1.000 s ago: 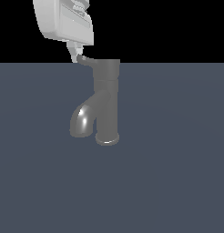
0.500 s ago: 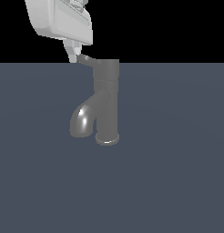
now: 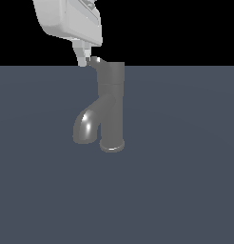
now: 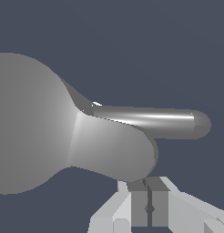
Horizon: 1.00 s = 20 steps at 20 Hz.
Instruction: Turn on the faucet by rotating a designated handle.
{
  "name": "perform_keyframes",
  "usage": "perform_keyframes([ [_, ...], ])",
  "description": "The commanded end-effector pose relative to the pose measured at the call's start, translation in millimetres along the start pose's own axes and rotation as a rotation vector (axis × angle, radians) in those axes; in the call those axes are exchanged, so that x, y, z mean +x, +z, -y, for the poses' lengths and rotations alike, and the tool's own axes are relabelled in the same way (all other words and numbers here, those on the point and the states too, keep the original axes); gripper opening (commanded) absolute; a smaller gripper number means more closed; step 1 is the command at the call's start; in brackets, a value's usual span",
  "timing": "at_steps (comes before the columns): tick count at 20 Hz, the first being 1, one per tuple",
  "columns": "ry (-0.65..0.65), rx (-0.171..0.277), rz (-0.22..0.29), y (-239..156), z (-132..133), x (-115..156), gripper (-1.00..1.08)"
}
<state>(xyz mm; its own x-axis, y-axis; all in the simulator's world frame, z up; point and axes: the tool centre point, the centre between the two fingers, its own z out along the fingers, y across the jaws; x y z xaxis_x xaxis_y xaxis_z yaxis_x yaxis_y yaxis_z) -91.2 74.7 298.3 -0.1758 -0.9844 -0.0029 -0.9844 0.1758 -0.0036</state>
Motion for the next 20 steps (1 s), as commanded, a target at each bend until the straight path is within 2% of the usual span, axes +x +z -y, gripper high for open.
perform_keyframes([
  [1,0.041,-0.003,-0.002,-0.1,0.4,31.8,-1.00],
  [6,0.045,-0.003,-0.003,-0.3,-5.9,50.9,-1.00],
  [7,-0.002,-0.001,-0.003,0.0,-8.8,24.4,-1.00],
  [20,0.042,-0.003,-0.003,-0.3,24.5,104.2,-1.00],
])
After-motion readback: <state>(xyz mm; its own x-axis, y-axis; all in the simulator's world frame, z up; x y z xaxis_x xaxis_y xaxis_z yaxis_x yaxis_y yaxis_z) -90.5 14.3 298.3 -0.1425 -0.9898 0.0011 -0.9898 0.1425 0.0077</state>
